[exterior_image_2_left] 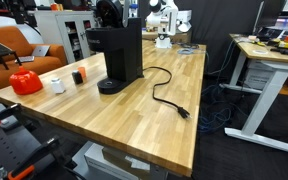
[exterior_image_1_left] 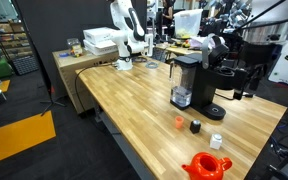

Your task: Pick up the white bottle and put it in the orange plastic kettle

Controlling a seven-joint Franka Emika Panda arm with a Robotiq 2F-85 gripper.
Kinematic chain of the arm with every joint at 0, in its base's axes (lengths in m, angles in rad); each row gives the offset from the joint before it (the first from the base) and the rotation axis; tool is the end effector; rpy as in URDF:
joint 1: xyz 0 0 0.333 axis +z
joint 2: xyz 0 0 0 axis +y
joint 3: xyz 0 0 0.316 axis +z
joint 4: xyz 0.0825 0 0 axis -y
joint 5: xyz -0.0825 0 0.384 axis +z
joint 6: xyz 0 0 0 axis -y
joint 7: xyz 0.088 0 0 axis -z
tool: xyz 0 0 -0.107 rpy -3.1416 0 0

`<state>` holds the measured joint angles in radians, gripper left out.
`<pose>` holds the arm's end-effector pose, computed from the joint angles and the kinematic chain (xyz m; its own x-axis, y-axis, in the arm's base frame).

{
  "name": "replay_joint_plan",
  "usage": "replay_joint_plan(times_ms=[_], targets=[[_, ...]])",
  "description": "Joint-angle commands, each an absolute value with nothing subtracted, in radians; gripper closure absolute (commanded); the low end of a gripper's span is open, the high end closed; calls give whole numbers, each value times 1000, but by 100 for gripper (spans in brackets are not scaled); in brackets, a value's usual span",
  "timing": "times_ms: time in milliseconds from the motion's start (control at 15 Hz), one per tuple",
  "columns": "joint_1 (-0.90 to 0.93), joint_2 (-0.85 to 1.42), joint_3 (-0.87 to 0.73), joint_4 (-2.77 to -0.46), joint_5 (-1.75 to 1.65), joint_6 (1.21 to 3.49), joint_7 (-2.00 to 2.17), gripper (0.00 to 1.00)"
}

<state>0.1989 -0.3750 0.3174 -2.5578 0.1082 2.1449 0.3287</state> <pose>0.3536 0.2033 0.3863 0.9941 0.1015 -0.0391 0.1031 -0.9938 0.0418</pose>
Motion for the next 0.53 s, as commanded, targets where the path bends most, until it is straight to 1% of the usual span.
replay_joint_plan(times_ms=[0, 467], targets=[[211, -372, 307, -2560, 108, 2156, 327, 0], [205, -278, 336, -2591, 76, 2289, 392, 0]])
